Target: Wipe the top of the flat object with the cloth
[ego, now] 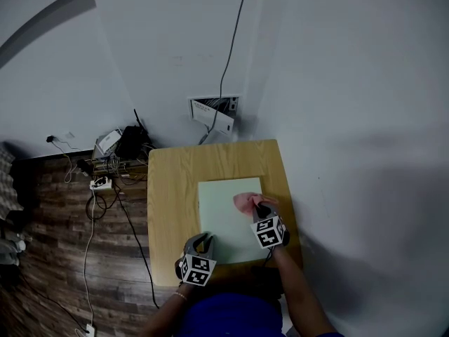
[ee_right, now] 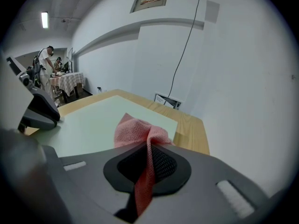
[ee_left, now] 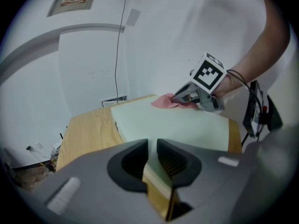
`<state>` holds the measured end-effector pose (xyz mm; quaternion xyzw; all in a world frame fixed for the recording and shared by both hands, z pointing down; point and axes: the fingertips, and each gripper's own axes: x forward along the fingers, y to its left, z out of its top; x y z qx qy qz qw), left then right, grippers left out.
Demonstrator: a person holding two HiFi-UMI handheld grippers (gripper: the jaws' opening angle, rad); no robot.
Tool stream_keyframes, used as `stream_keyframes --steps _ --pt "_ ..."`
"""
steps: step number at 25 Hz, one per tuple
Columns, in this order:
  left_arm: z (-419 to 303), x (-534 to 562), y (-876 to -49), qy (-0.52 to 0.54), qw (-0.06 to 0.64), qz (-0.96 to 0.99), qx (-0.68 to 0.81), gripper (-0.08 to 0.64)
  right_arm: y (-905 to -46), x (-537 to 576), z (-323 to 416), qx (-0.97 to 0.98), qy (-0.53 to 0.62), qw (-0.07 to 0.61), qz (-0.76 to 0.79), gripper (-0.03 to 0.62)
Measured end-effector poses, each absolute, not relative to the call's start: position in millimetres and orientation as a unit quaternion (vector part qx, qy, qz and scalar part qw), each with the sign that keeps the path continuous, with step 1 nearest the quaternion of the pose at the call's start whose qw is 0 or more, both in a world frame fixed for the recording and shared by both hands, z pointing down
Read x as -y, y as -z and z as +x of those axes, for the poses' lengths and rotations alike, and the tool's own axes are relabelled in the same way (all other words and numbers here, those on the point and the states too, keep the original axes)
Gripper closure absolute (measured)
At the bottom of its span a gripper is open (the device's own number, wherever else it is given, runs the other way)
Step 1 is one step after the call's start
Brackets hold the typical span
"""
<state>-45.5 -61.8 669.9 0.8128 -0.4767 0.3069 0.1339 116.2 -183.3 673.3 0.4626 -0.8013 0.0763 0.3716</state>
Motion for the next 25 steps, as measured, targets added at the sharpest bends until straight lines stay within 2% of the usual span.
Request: stream_keyframes --steps 9,11,16,25 --pt "-47.3 60.1 -663.0 -0.292 0.158 0.819 0.468 0.500 -667.8 182.9 115.4 0.801 -0.077 0.369 0.465 0.580" --pt "-45.6 56.3 -662.5 -0.293 0.169 0.822 0.458 0.525 -669.4 184.1 115.8 0.801 -0.078 0.368 0.466 0.578" --pt "-45.1 35.2 -660.0 -0.314 0.155 0.828 0.438 0.531 -672.7 184.4 117.9 0.801 -0.078 0.367 0.466 0.580" --pt "-41.7 -0.6 -664.4 -0.319 0.167 0.838 0.410 0.466 -672.1 182.5 117.0 0.798 -0.071 0.370 0.470 0.580"
